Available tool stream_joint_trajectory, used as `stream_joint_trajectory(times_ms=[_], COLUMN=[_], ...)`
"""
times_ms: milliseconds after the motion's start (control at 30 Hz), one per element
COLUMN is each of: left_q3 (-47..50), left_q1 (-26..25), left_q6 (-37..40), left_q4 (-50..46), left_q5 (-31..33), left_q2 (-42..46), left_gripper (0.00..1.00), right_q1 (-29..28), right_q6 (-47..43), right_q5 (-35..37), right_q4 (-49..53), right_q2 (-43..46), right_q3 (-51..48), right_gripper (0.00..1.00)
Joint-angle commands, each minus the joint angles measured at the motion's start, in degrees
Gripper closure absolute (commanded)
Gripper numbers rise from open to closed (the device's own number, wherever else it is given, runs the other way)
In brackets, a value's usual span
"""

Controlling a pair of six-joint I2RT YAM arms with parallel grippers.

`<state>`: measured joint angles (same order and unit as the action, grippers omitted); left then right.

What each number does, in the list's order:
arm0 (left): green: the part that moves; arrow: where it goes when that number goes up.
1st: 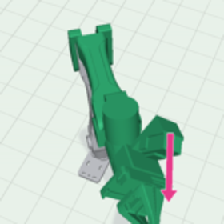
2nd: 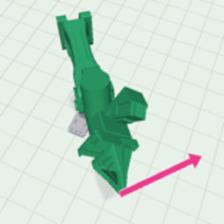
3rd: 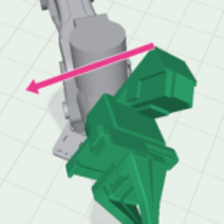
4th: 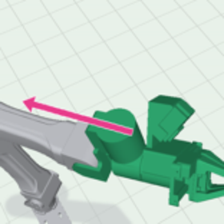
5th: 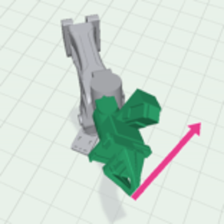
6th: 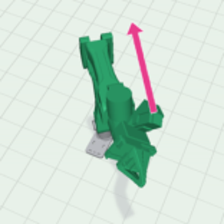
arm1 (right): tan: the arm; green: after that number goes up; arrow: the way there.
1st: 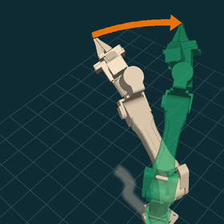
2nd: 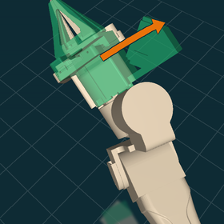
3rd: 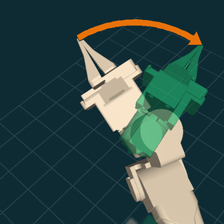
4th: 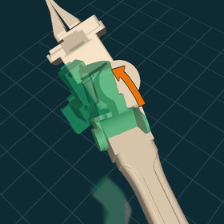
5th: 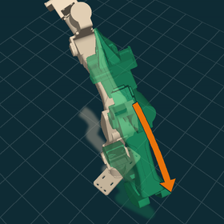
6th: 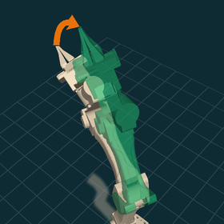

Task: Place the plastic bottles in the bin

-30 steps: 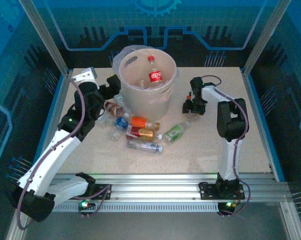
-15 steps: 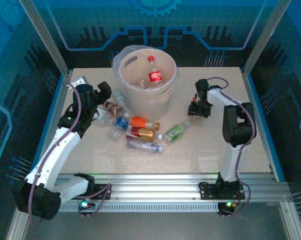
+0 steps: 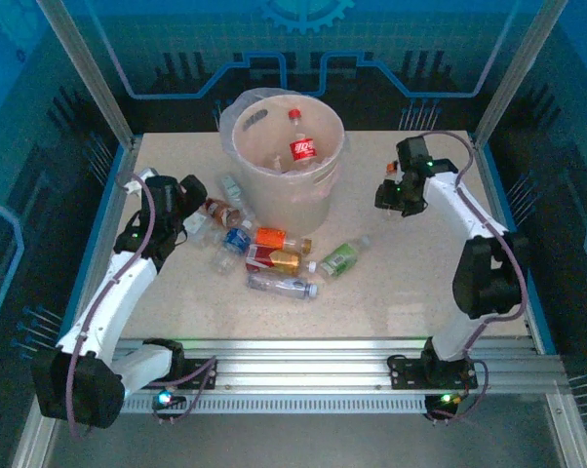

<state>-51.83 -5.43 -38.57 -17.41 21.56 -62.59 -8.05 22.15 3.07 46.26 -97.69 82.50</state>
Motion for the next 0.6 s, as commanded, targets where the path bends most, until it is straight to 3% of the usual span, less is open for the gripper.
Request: stream_joint_trajectory(times_ms=[0,267,567], left_q3=[1.7,3.2,4.2], left_q1=[1.3,2.7,3.4], left_q6=[-2.0,-2.3,-2.8], left_q4=[-0.4,-0.3,0.4], left_q5=[-0.9,-2.4,-3.8], left_q2=[0.6,-0.7,-2.5], left_gripper=[0.01,0.01,0.01], right_q1=[-0.6,-5.4,-12.9], right_q6=[0.7,-1.7,-5.3], right_q5=[-2.6,-0.3,2.4], right_q4=[2.1,7.3,10.7], right_q2=[3.6,6.0,2.7], right_q3=[3.3,15.7,33.6], right_gripper=[0.60,0.60,0.60])
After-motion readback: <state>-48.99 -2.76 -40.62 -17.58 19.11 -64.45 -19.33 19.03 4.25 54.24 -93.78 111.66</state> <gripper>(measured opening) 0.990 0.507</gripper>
